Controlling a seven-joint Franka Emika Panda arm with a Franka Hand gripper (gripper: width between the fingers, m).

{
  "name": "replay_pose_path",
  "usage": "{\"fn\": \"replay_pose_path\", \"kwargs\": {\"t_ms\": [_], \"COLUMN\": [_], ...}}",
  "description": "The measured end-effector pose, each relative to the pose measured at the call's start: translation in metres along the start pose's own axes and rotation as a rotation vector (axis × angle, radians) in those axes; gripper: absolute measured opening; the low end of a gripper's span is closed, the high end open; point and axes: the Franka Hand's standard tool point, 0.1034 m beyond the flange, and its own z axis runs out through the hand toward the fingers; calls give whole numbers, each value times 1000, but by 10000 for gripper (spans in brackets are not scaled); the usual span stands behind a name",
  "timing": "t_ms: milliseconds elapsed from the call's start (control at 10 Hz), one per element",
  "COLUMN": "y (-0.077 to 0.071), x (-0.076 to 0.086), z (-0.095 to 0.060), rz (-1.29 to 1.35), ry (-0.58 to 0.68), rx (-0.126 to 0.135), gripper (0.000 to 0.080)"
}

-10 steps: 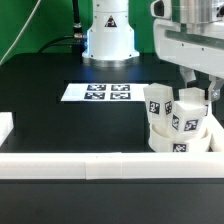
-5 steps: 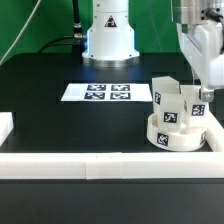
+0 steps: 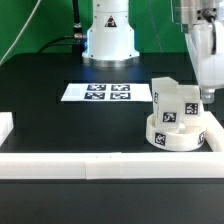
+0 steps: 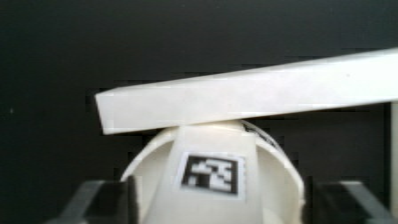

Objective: Assemble stool

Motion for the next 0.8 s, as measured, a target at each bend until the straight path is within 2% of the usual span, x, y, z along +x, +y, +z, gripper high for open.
{"fn": "replay_pose_path", "kwargs": {"t_ms": [100, 200, 300, 500, 600, 700, 800], "y": [-1, -3, -2, -2, -2, -3, -7], "x": [-3, -6, -5, -5, -5, -8, -11], "z": [-11, -17, -15, -14, -13, -17, -23], "rz": [-20, -44, -135, -309, -461, -593, -661], "ry": [-7, -15, -13, -10, -6, -11, -7], "rx": [6, 16, 13, 11, -1, -23, -30], "gripper": [599, 599, 639, 647, 647, 649, 649]}}
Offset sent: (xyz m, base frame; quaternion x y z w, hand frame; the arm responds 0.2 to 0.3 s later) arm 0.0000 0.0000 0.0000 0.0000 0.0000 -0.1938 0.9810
